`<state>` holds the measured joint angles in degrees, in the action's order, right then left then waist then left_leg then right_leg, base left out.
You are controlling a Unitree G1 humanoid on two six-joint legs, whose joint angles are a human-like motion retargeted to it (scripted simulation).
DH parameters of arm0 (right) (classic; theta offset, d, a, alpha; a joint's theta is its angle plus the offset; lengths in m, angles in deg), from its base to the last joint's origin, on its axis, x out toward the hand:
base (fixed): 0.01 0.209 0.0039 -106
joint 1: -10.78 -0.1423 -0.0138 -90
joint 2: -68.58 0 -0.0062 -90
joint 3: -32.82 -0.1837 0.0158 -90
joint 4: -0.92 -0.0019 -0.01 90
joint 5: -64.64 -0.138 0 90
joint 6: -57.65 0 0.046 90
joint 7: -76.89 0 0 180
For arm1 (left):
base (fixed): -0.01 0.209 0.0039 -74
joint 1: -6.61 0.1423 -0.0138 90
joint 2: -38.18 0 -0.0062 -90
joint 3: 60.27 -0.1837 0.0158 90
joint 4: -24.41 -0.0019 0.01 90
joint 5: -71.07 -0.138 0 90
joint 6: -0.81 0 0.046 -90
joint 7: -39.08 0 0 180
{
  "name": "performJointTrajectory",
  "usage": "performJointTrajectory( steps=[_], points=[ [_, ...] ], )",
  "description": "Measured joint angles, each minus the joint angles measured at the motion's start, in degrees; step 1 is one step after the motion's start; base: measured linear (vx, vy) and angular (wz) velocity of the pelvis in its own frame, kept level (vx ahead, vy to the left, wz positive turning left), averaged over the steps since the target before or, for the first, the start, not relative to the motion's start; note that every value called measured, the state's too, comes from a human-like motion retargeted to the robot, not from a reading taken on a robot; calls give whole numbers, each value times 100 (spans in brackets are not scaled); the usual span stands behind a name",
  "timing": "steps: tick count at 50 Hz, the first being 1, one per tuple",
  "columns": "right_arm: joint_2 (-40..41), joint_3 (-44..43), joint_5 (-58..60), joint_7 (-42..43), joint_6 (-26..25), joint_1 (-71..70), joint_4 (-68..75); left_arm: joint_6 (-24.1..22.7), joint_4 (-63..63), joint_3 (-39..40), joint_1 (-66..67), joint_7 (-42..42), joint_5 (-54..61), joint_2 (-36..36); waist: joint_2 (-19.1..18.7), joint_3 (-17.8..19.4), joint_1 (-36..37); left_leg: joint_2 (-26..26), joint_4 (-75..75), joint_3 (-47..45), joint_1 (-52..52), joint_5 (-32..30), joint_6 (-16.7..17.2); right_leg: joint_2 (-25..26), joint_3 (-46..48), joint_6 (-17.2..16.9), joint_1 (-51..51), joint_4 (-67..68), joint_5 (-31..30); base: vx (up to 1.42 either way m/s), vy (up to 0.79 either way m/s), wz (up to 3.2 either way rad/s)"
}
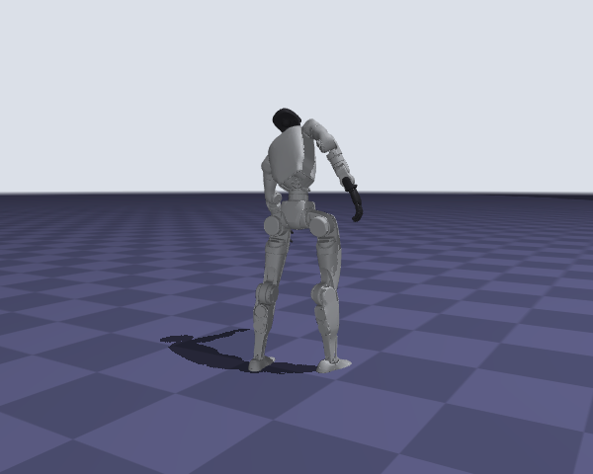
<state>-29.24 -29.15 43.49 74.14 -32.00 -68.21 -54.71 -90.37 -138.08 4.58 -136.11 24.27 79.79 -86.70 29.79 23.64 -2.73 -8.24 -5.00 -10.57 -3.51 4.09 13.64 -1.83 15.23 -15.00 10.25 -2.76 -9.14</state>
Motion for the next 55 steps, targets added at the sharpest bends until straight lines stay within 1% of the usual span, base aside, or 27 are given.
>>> performJointTrajectory(
  steps=[3,5,7,9,12,14,16,18,20,22,23,24,25,27,29,31,33,35,38,40,43,47,49,52,53,55],
  points=[
    [41,-94,7,-19,-24,44,52,-21,-52,-231,-612,-48,-57,5,-75,-44,-67,1,61,-37,-121,123,117,186,261,0,225,-202,222,37,-20,5],
    [87,-198,15,-4,-35,68,101,-58,-82,-328,-820,-77,-101,72,-135,-56,-141,107,162,40,-170,250,126,157,339,0,273,-224,294,44,-9,42],
    [142,-273,24,65,-39,66,178,-102,-71,-281,-744,-152,-122,168,-218,-53,-247,212,344,221,-227,391,109,19,350,0,137,-224,157,53,-2,65],
    [172,-283,40,166,-45,44,243,-115,14,-113,-377,-261,-50,259,-283,-54,-307,345,620,389,-265,431,-20,-174,328,0,-51,-182,65,54,1,49],
    [185,-264,100,274,-90,-73,283,-86,200,248,500,-417,192,395,-294,-5,-218,510,1397,609,-101,345,-344,-384,210,0,-261,51,260,49,-8,-11],
    [177,-271,149,263,-124,-158,232,-62,303,499,1174,-449,308,497,-227,19,-48,581,2080,726,255,418,-498,-414,61,0,-336,174,396,44,-17,-61],
    [157,-302,186,238,-127,-222,129,-48,356,739,1817,-411,321,617,-134,16,125,578,2458,724,681,560,-547,-407,-74,0,-379,209,480,41,-16,-63],
    [137,-347,234,239,-82,-235,3,-46,363,988,2430,-300,240,744,-38,-14,265,464,2278,541,1019,519,-533,-382,-163,0,-420,199,559,41,-8,-45],
    [33,-440,332,141,45,-70,-187,-17,268,1369,3070,-40,-132,986,-90,-123,356,193,2253,191,1509,498,-458,-356,-195,0,-356,454,839,47,6,-30],
    [-25,-428,426,193,113,-27,-266,-28,183,1667,3629,88,-266,1188,-94,-170,403,33,1280,-71,1584,20,-316,-279,-210,0,-440,464,960,43,5,-17],
    [-8,-391,460,306,103,-127,-243,-1,133,1727,3784,67,-173,1268,-96,-53,471,-7,422,-167,1397,-376,-230,-193,-222,0,-589,347,946,43,7,-19],
    [-35,-415,522,294,143,-83,-258,-9,39,1869,4022,124,-252,1401,-119,-60,515,-73,138,-280,1463,-404,-151,-173,-242,0,-639,423,1060,48,15,-27],
    [-83,-469,599,220,209,32,-293,-35,-77,2052,4302,221,-418,1560,-152,-128,547,-152,143,-402,1655,-247,-75,-185,-264,0,-640,595,1238,50,17,-36],
    [-59,-454,668,360,171,-78,-251,-10,-197,2263,4683,169,-193,1727,-112,4,646,-291,0,-366,1730,-129,86,-63,-383,0,-963,448,1276,49,14,-49],
    [-77,-492,729,358,160,-77,-255,17,-340,2505,5101,176,-54,1927,-65,-4,735,-376,0,-332,1687,-253,96,-41,-566,0,-1173,526,1455,53,22,-75],
    [-125,-527,732,348,131,-53,-293,48,-456,2643,5471,151,156,2121,-16,-51,796,-412,0,-335,1473,-659,29,-71,-771,0,-1382,629,1618,56,33,-82],
    [-196,-590,686,353,96,0,-341,70,-534,2619,5728,92,359,2308,0,-73,806,-319,0,-412,1147,-924,-90,-240,-898,0,-1594,795,1713,55,41,-56],
    [-179,-642,623,369,68,71,-399,91,-556,2486,5852,2,479,2354,0,-75,791,-325,0,-490,827,-879,-126,-275,-914,225,-1713,1057,1671,49,31,-28],
    [5,-635,590,415,81,250,-511,173,-404,2296,5793,-175,363,2119,0,-46,693,-449,0,-449,470,-650,-104,-122,-751,657,-1632,1680,1627,42,20,16],
    [105,-572,598,426,114,356,-591,220,-180,2225,5606,-287,203,1873,0,-45,575,-528,3,-351,352,-568,-112,-9,-561,743,-1434,2052,1713,37,15,48],
    [50,-471,604,386,146,404,-671,180,305,2025,5097,-341,110,1550,-80,-100,361,-551,5,-225,301,-462,-162,6,-170,658,-1076,2100,1719,32,12,44],
    [-49,-349,555,363,102,291,-672,87,832,1543,4147,-300,146,1019,-6,-164,124,-346,17,-173,217,-282,-232,-140,78,483,-697,1379,1558,29,6,22],
    [-100,-365,523,384,77,227,-624,74,938,1305,3569,-272,94,802,0,-159,38,-200,30,-171,127,-193,-253,-194,25,326,-538,873,1195,30,1,14],
    [-153,-478,489,393,95,198,-547,19,945,1125,2742,-213,1,571,0,-158,-56,-48,120,-172,-32,-26,-248,-211,-32,0,-303,214,275,33,-9,7],
    [-138,-486,479,385,87,163,-534,11,912,1091,2466,-211,30,478,0,-154,-49,-134,138,-212,-76,7,-175,-67,-7,0,-193,45,24,32,-32,-20],
    [-105,-519,466,388,92,138,-526,-53,904,1075,2097,-220,178,301,0,-206,-72,-271,170,-276,-168,88,-40,160,54,0,-25,-159,-118,33,-34,-20]
  ],
)
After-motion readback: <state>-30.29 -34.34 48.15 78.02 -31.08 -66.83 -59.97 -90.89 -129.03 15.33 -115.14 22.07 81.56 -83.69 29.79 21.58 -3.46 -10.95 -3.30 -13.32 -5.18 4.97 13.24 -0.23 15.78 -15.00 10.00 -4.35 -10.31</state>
